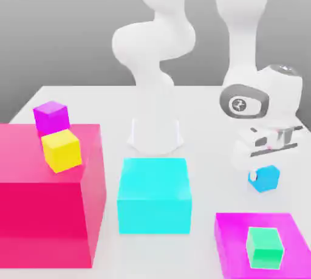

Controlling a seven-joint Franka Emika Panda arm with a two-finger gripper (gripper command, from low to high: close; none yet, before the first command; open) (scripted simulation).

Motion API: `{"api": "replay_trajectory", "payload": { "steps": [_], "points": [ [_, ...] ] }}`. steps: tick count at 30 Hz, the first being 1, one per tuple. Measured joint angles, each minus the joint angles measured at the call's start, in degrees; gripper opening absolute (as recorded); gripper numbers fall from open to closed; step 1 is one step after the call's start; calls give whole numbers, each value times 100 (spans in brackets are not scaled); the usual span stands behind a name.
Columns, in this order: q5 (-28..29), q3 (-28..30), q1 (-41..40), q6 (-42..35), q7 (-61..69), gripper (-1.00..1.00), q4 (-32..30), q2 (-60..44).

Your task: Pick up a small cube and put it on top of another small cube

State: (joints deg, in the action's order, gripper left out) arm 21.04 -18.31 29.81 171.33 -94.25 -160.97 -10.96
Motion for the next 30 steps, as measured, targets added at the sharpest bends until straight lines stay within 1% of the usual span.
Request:
{"api": "replay_trajectory", "payload": {
  "steps": [4,7,8,9,12,20,27,29,30],
  "points": [
    [-1159,-651,-367,-370,852,-100,-141,558],
    [-1908,-777,-276,-663,1403,-100,-237,973],
    [-2058,-744,-213,-790,1541,-100,-234,1096],
    [-2098,-598,-138,-980,1655,-100,-149,1199],
    [-2054,-52,-998,-1655,1969,-100,237,1481],
    [-1900,1332,-2358,-3553,2867,-100,1399,2221],
    [-1800,2471,-3462,-5009,3565,-100,2248,2848],
    [-1759,2807,-3765,-5243,3754,-100,2414,2920],
    [-1750,2906,-3852,-5150,3812,-100,2370,2871]
  ]
}}
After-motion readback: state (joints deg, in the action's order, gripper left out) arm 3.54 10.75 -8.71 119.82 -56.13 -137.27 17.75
